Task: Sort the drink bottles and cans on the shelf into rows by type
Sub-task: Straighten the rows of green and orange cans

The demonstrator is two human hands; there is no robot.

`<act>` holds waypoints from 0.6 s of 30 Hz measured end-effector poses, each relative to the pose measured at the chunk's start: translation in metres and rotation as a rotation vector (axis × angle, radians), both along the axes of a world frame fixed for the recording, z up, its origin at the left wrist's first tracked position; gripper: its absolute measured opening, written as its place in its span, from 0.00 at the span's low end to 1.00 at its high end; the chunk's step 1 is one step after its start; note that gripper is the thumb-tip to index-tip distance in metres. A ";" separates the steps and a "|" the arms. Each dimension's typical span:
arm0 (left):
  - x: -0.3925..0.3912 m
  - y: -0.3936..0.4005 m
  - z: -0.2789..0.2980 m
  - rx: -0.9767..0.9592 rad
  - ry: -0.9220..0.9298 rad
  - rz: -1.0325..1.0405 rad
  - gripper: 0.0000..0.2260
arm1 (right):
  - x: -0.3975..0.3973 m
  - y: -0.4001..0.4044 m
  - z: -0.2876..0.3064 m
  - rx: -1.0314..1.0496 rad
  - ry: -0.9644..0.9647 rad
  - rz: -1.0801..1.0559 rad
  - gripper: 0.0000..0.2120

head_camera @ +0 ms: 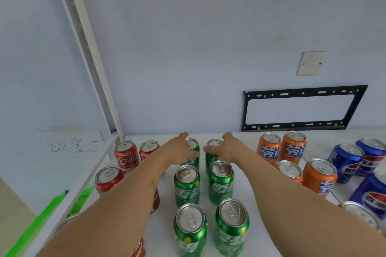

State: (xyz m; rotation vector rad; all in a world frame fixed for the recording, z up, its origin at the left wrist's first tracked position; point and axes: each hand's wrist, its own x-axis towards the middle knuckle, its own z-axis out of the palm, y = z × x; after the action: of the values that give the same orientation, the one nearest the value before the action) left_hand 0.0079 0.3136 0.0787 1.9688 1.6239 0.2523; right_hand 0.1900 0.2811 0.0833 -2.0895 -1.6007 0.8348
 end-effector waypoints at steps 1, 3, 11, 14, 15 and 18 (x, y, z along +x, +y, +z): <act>0.000 -0.006 0.003 0.028 0.016 0.008 0.41 | 0.001 -0.007 0.004 0.028 0.043 -0.025 0.46; -0.003 -0.020 0.010 0.104 0.062 0.018 0.37 | 0.002 -0.025 0.009 0.092 0.116 -0.067 0.42; -0.024 -0.076 0.003 -0.062 0.125 -0.156 0.34 | -0.001 -0.087 -0.005 0.055 0.174 0.073 0.37; -0.025 -0.081 0.002 -0.051 0.071 -0.147 0.31 | 0.000 -0.089 -0.004 0.077 0.095 0.086 0.32; -0.025 -0.082 0.002 -0.050 0.067 -0.149 0.30 | 0.000 -0.089 -0.004 0.068 0.081 0.100 0.32; -0.025 -0.081 0.002 -0.057 0.051 -0.142 0.30 | 0.000 -0.091 -0.004 0.050 0.063 0.151 0.32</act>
State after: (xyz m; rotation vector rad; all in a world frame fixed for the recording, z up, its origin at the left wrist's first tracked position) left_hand -0.0170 0.2323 0.0808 2.0507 1.4967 0.0998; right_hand 0.1899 0.1902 0.0795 -1.9076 -1.7444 0.8911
